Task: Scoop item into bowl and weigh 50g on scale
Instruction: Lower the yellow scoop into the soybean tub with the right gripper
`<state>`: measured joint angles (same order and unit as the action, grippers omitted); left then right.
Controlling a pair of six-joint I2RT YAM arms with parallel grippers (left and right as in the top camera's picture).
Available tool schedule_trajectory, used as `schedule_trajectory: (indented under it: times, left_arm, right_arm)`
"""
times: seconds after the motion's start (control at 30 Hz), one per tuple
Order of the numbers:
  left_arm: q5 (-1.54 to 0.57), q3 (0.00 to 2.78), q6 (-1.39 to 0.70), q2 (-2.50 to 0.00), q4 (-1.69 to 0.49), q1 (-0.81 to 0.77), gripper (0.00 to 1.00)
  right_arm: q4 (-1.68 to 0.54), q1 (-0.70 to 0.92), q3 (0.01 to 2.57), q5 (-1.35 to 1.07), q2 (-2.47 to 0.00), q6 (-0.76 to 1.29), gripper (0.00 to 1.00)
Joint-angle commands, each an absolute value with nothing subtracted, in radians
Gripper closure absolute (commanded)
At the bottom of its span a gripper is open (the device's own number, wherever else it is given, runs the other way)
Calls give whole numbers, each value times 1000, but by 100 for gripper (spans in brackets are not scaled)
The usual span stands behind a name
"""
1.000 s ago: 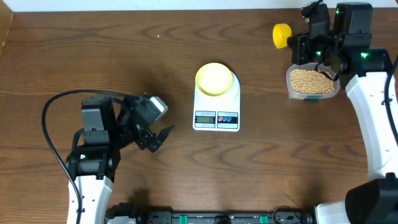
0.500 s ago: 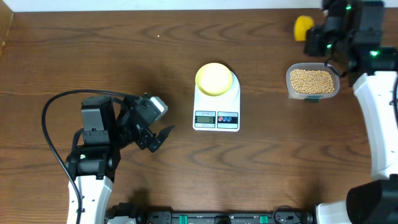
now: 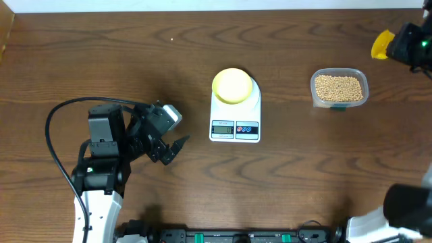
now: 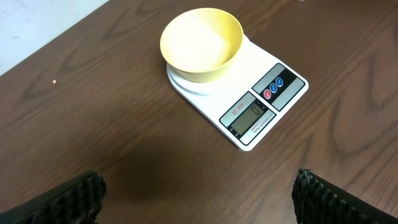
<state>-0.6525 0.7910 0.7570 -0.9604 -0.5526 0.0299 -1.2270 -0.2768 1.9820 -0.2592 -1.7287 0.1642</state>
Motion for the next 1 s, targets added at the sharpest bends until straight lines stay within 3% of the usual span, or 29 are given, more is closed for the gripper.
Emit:
schedule_trajectory:
  times: [0.0,0.33,0.67,0.97]
  left_arm:
    - [-666,789,763,-962,-552,28,2]
    - [-666,789,763,-962,-552,28,2]
    - [-666,789,763,-962,-552,28,2]
    - [-666,789,763,-962,-552,28,2]
  right_arm:
    - [-1307,-258,2099,-274,-1837,80,99]
    - [-1474,-152,2212,-84,-2005,-74,99]
    - [-1511,-142,2212,-127,-2006,-82,99]
    - [-1485,-117,2210,-30,-2014,186,99]
